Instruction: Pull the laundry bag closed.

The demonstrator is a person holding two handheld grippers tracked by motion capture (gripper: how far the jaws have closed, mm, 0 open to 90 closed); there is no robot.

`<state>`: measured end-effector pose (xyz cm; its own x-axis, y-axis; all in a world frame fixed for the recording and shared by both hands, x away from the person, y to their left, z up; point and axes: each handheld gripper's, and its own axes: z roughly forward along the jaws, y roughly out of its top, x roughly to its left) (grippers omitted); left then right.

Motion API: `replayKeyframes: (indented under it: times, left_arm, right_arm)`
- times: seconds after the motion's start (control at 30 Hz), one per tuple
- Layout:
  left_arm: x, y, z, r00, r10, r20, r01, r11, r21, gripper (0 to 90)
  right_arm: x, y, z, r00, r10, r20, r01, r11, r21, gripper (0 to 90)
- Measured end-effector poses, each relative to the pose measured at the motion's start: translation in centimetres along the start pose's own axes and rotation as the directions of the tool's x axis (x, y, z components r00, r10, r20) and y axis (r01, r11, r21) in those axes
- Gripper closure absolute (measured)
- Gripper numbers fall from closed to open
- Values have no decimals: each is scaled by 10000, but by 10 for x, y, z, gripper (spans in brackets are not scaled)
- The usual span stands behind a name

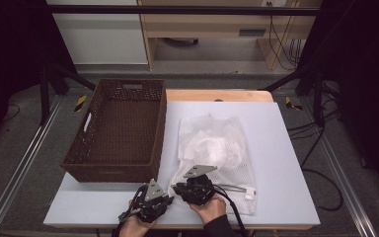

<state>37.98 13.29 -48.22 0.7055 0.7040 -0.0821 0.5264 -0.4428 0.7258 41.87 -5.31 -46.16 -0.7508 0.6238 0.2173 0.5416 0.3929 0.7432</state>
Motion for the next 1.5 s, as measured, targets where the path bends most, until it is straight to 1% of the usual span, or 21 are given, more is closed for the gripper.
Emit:
replayKeyframes:
  times: [0.03, 0.27, 0.3, 0.33, 0.43, 0.5, 0.53, 0.6, 0.7, 0.73, 0.8, 0.9, 0.97, 1.07, 1.13, 1.2, 1.3, 1.4, 1.43, 1.47, 1.5]
  left_arm:
    - [0, 0, 0, 10000, -5, 11, 5, 10000, 0, 860]
    - [0, 0, 0, 10000, 15, -23, -15, 10000, 2, 860]
    - [0, 0, 0, 10000, 9, -24, -9, 10000, 2, 860]
    - [0, 0, 0, 10000, 9, -22, -9, 10000, 2, 860]
    - [0, 0, 0, 10000, 25, -6, -25, 10000, 15, 857]
    - [0, 0, 0, 10000, -20, 95, 20, 10000, 29, 845]
    - [0, 1, 0, 9998, -95, 149, 95, 10000, 29, 836]
    - [1, 1, 0, 9997, -103, 232, 102, 9999, 68, 816]
    - [3, 3, 0, 9988, -193, 447, 186, 9997, 174, 791]
    - [4, 4, -1, 9985, -241, 497, 229, 9994, 243, 782]
    - [5, 6, -2, 9985, -260, 473, 244, 9991, 343, 760]
    - [6, 12, -3, 9983, -313, 490, 300, 9992, 271, 715]
    - [7, 18, -2, 9987, -258, 442, 245, 9993, 292, 700]
    - [8, 26, -1, 9986, -226, 478, 214, 9994, 267, 695]
    - [10, 30, 1, 9989, -163, 434, 148, 9993, 344, 700]
    - [10, 31, 2, 9992, -133, 380, 115, 9989, 450, 727]
    - [9, 28, 2, 9994, -70, 336, 52, 9986, 532, 855]
    - [5, 25, 0, 9998, 145, 151, -153, 9984, 544, 869]
    - [5, 25, 0, 9998, 145, 151, -153, 9984, 544, 870]
    - [2, 23, -1, 9996, 272, 35, -273, 9986, 463, 871]
    - [1, 21, -1, 9995, 300, -19, -299, 9986, 442, 871]
  right_arm:
    - [0, 0, 1, 10000, 23, 47, -23, 10000, 34, 775]
    - [-1, 1, 5, 9997, 240, -54, -240, 9997, 55, 770]
    - [0, 1, 6, 9997, 234, -63, -233, 9997, 71, 773]
    - [0, 2, 7, 9998, 192, -35, -192, 9998, 58, 799]
    - [-1, 2, 7, 9995, 306, -89, -305, 9995, 97, 811]
    - [-1, 3, 4, 9997, 239, -72, -239, 9997, 25, 815]
    - [-1, 4, 1, 9998, 191, -72, -192, 9998, -66, 816]
    - [0, 7, -3, 9999, 90, -73, -92, 9996, -254, 817]
    - [0, 10, -9, 9999, -132, -14, 131, 9993, -345, 818]
    - [0, 11, -10, 9998, -205, 21, 206, 9993, -301, 818]
    - [0, 11, -12, 9996, -280, 57, 281, 9993, -256, 819]
    - [-3, 9, -15, 9995, -303, 73, 304, 9993, -237, 819]
    - [-4, 8, -17, 9995, -297, 69, 299, 9992, -275, 819]
    - [-4, 7, -18, 9994, -333, 42, 334, 9991, -271, 818]
    - [-4, 7, -19, 9994, -334, 42, 335, 9990, -292, 818]
    - [-5, 7, -19, 9994, -334, 29, 335, 9989, -342, 818]
    - [-6, 6, -19, 9996, -272, -30, 271, 9991, -330, 814]
    - [-6, 3, -16, 9999, -77, -137, 72, 9993, -377, 804]
    - [-6, 3, -15, 9999, -72, -150, 67, 9993, -376, 794]
    - [-5, 2, -15, 9999, -87, -55, 85, 9992, -385, 771]
    - [-5, 2, -15, 10000, -69, 4, 69, 9991, -421, 759]
